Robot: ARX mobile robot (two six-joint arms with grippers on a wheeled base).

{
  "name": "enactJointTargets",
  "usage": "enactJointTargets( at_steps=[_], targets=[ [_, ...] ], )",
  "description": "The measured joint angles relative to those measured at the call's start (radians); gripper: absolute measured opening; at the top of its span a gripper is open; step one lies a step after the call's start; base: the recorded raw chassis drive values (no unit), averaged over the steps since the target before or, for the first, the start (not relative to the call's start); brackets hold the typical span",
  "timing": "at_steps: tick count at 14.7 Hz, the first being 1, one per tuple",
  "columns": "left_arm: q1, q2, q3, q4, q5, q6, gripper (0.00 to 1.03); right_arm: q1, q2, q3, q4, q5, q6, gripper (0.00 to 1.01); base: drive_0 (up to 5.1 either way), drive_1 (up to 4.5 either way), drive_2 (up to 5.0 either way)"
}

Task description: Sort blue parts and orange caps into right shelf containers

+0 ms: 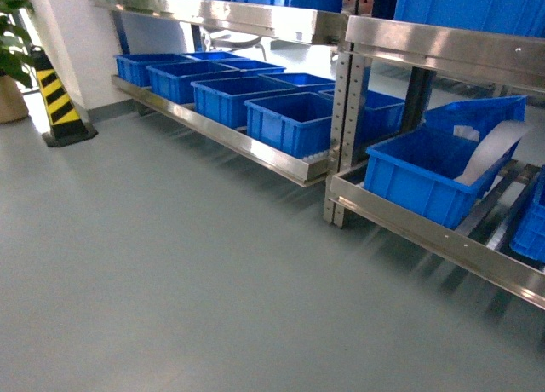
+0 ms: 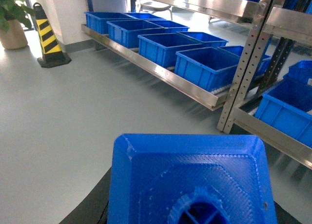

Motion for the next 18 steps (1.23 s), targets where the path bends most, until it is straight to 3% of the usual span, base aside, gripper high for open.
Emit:
enactJointTargets(
  at_steps=[18],
  targets=[
    [0.001,0.0,0.0,0.0,-0.002,0.0,0.44,0.0,0.0,0.0,0.0,0.0,0.0,0.43,-1.6,-1.56,-1.6]
  ],
)
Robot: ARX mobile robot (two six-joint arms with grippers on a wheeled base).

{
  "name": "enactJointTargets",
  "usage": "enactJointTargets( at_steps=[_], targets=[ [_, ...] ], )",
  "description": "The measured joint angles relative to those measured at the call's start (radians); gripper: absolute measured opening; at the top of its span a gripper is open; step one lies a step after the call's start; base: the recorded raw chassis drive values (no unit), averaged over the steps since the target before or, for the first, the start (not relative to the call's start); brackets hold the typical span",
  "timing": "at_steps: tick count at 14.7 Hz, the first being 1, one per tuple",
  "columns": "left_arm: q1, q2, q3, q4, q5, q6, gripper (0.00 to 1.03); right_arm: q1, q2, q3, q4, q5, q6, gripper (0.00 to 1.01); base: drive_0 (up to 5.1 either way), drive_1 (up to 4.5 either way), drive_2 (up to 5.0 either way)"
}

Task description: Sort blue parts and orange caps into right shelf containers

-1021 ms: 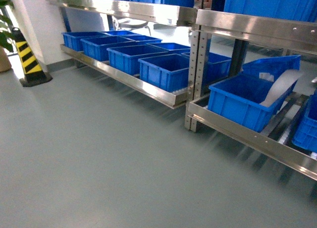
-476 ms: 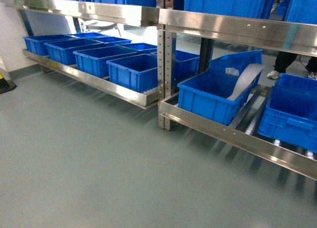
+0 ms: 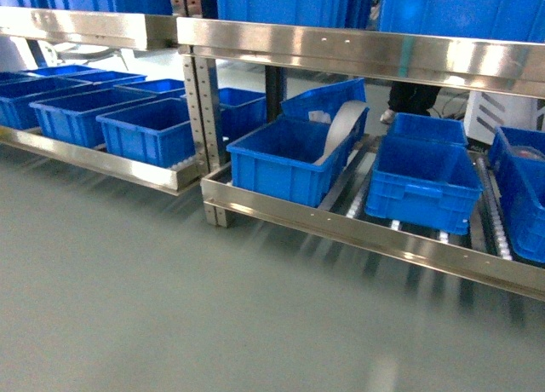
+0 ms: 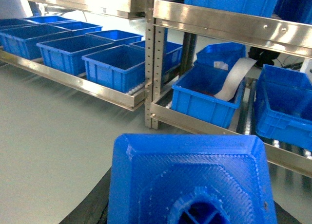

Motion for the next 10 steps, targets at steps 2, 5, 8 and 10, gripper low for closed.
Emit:
enactJointTargets(
  at_steps=[2,5,8,10],
  targets=[
    [0.0,0.0,0.0,0.0,0.0,0.0,0.44,0.0,0.0,0.0,0.0,0.0,0.0,0.43,-1.5,-1.5,-1.5],
    [0.0,0.0,0.0,0.0,0.0,0.0,0.44,0.0,0.0,0.0,0.001,0.0,0.0,0.43,-1.6,-1.64,-1.6],
    [0.0,0.0,0.0,0.0,0.0,0.0,0.44,0.0,0.0,0.0,0.001,0.0,0.0,0.43,-1.6,-1.64,-1.6],
    [0.0,0.0,0.0,0.0,0.0,0.0,0.44,0.0,0.0,0.0,0.0,0.0,0.0,0.43,-1.6,-1.6,-1.6]
  ],
)
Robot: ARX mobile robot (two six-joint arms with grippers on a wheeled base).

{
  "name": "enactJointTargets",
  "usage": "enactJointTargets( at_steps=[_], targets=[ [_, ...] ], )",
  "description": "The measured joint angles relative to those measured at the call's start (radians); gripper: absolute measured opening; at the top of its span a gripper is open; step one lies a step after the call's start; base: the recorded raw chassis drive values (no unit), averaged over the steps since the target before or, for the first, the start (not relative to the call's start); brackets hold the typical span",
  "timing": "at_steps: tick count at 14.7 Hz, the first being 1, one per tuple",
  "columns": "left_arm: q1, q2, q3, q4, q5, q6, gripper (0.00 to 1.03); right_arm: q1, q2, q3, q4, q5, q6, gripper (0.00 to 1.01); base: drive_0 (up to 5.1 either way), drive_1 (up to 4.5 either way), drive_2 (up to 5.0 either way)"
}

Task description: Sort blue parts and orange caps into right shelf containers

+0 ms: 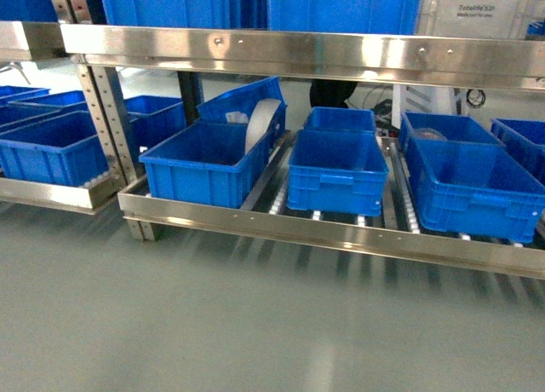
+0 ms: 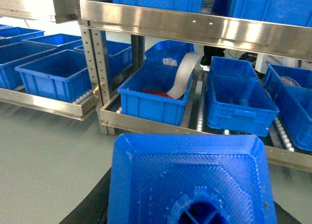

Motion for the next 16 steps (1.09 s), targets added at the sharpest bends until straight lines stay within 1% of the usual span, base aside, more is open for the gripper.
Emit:
enactJointTargets(
  at_steps=[7,9,14,16],
  targets=[
    [0.0,0.0,0.0,0.0,0.0,0.0,0.44,0.0,0.0,0.0,0.0,0.0,0.0,0.43,-1.6,-1.58,-1.6],
    [-0.004,0.0,0.0,-0.001,0.006,0.0,0.44,-0.001,-0.001,0.0,0.0,0.007,0.0,0.43,-0.3,-0.3,-0.3],
    [-0.001,0.0,0.0,0.001,0.002,0.0,0.44,0.0,0.0,0.0,0.0,0.006,0.0,0.43,-0.3,-0.3,-0.3],
    [0.0,-0.003,0.0,0.003,0.002,0.0,0.44,0.0,-0.005,0.0,0.001,0.005,0.0,0.43,0.0,4.09,-4.1]
  ],
)
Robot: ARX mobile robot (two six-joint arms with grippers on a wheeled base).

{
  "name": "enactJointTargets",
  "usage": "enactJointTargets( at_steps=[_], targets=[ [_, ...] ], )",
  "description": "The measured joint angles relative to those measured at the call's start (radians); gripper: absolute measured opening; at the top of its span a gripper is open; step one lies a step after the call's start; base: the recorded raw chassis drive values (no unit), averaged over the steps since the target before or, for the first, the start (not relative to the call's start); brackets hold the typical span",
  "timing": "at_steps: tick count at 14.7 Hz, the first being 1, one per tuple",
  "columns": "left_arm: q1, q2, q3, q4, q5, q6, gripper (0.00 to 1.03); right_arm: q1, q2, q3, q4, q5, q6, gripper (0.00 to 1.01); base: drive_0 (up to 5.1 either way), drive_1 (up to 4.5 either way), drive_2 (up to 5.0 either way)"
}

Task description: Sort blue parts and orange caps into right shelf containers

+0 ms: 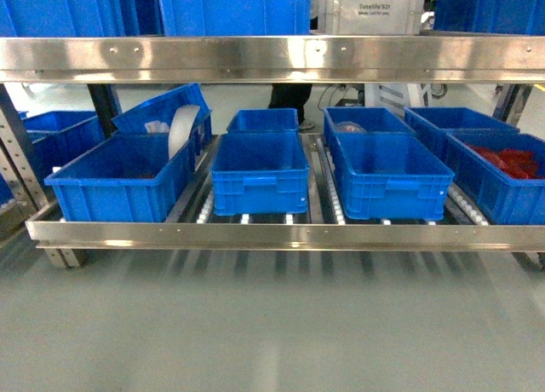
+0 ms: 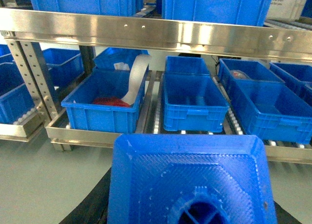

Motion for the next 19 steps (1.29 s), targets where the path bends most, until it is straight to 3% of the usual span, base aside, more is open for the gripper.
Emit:
enactJointTargets(
  at_steps=[11,19],
  targets=[
    [0.0,0.002,0.0,-0.001,-0.002,0.0,0.44,0.0,-0.001,0.0,0.002,0.0,0.0,0.43,0.1,3.69,-3.5],
    [0.0,0.003,0.002,-0.005,-0.002,0.003,0.44,0.0,0.005,0.001,-0.001,-0.003,0.0,0.43,0.0,0.0,0.0]
  ],
)
